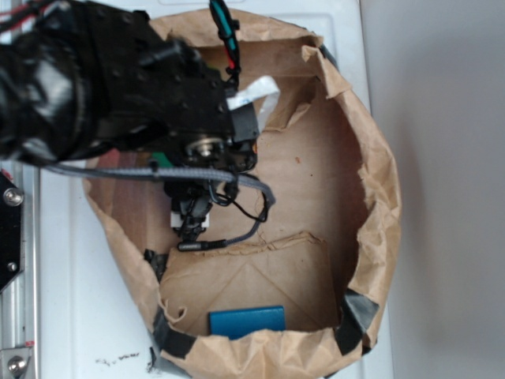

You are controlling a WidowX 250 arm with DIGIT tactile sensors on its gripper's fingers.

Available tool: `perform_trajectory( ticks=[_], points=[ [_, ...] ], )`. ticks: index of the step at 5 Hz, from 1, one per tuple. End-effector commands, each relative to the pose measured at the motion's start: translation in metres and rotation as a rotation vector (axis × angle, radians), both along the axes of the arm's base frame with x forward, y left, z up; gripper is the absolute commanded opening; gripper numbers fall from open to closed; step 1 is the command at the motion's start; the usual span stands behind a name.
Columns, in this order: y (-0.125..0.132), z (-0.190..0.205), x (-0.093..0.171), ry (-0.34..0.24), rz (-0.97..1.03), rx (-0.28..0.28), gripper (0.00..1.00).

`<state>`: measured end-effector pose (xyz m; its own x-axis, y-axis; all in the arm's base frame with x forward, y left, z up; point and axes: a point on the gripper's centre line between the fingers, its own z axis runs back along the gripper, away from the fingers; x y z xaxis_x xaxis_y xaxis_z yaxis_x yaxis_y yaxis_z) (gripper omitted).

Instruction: Grab the green block.

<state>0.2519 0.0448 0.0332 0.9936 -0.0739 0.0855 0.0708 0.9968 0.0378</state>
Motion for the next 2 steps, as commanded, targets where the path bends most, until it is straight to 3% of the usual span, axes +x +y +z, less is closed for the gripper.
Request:
perform_trajectory(
  ticks=[1,2],
  points=[
    [-0.0113,-0.0126,-0.0051,-0.081,-0.123,0.056,1.00],
    [-0.0115,-0.0155,-0.0029,-0.086,-0.170,0.077,1.00]
  ],
)
